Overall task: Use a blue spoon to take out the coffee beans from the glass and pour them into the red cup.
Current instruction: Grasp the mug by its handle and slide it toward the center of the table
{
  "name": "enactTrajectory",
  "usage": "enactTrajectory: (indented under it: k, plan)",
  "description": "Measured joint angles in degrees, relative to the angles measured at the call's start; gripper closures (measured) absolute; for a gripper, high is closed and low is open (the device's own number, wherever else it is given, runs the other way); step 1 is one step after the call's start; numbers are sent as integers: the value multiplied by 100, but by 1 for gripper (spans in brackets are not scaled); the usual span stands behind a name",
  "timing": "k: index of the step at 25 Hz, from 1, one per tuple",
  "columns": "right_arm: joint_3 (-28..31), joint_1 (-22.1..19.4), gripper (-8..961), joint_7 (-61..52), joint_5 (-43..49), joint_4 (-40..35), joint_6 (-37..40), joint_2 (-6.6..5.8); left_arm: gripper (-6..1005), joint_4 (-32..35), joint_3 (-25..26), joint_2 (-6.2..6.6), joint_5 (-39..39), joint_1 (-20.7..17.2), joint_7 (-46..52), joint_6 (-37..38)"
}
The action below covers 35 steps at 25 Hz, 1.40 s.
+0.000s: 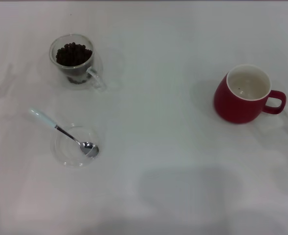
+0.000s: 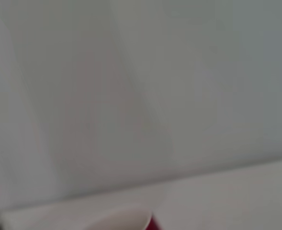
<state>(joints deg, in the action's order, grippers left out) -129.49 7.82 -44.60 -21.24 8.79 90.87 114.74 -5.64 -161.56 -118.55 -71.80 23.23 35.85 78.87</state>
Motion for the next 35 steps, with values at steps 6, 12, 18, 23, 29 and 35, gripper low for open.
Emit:
enactTrajectory:
  k: [6,12,18,23,29,35]
  plan:
    - [-57,35,128,97,215,-96,-322,18,149,-180,-45,4,-22,224,-10,-42]
    - [-53,162,128,331,247,-273,-614,25,148,-172,-45,-16,-34,183,-15,-94]
    - [-67,361,128,369,268,-378,-912,23,149,-179,-3,-25,-71,107,-17,-162]
    - [-74,407,127,385,271,-486,-1148,22,148,-181,-2,-14,-77,103,-17,-194]
    - [-35,416,148,510,245,-706,-1501,23,148,-192,-12,-2,-87,107,-18,-197]
    - [-11,501,168,524,191,-809,-1863,23,148,-201,-1,-1,-91,100,-18,-197]
